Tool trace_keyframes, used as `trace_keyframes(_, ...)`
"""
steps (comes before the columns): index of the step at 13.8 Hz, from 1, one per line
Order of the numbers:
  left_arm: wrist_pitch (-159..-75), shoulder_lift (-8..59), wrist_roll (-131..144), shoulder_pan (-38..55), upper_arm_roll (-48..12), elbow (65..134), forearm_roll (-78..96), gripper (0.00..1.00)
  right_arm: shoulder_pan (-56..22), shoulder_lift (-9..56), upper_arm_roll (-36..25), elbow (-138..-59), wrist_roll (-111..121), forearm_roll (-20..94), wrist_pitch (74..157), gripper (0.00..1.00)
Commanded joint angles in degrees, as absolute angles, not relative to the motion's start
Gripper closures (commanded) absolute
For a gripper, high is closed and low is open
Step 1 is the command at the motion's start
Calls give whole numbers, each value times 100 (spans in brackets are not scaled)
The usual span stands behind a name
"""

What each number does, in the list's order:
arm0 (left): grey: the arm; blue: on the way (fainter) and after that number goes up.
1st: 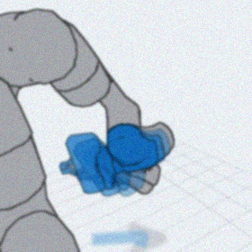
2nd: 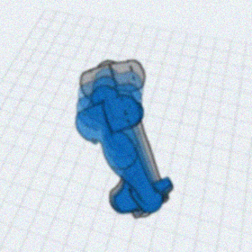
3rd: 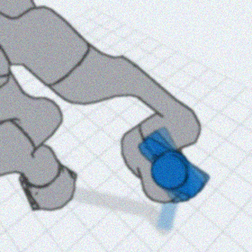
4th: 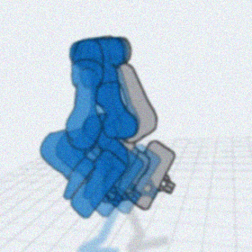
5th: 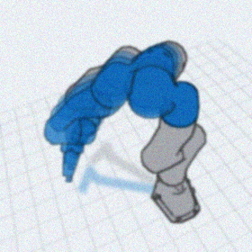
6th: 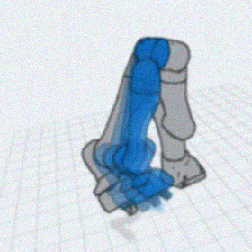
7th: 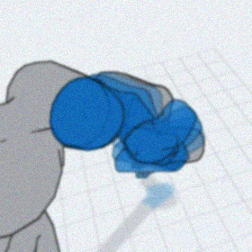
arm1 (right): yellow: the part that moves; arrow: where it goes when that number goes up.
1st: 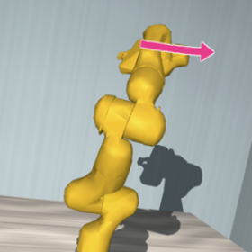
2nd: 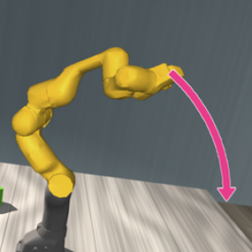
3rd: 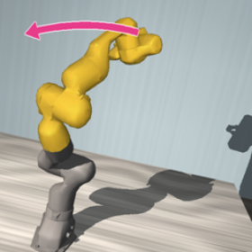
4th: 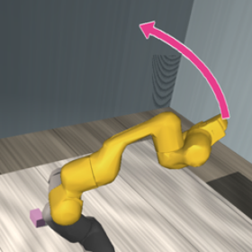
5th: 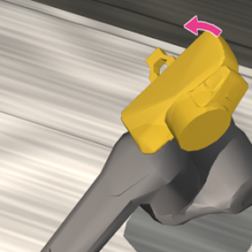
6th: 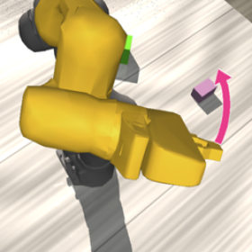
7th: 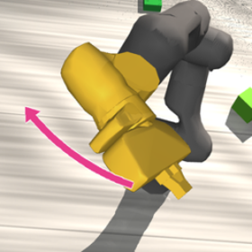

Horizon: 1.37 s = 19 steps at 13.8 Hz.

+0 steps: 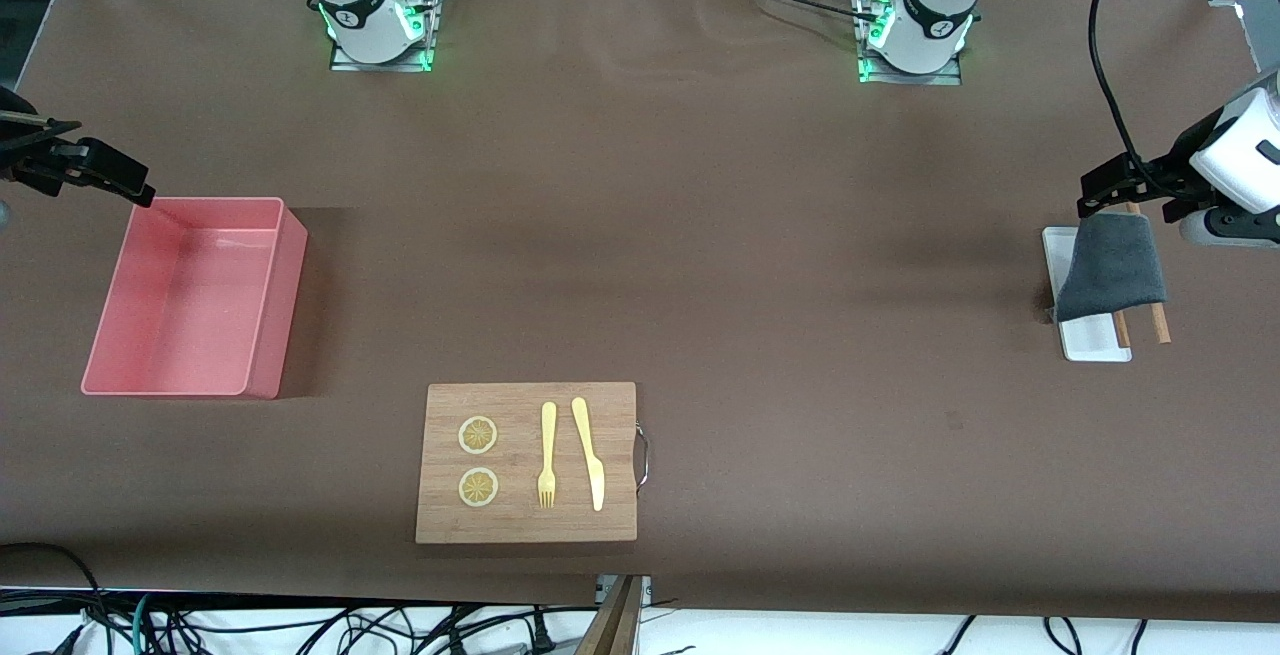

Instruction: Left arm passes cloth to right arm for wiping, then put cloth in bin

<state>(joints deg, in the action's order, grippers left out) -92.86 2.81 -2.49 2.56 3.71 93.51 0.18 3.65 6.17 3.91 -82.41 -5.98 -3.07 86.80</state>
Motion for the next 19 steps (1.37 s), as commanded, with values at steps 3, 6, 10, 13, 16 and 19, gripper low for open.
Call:
trace_keyframes(3, -9105, 396, -132, 387, 439, 9114, -53, 0, 422, 650, 404, -8130, -475, -308, 8657, 0)
trace_keyframes(6, -9097, 404, -123, 404, 431, 9114, -53, 0, 422, 650, 404, -8130, -475, -308, 8657, 0)
trace_keyframes(10, -9062, 439, -141, 395, 431, 9114, -53, 0, 422, 650, 404, -8130, -483, -308, 8657, 0)
trace_keyframes(13, -9026, 431, -141, 396, 431, 9123, -53, 0, 422, 650, 404, -8130, -475, -316, 8657, 0)
trace_keyframes(16, -9018, 431, -149, 396, 431, 9123, -53, 0, 422, 650, 404, -8130, -475, -308, 8657, 0)
trace_keyframes(19, -9018, 431, -149, 396, 431, 9123, -53, 0, 422, 650, 404, -8130, -475, -308, 8657, 0)
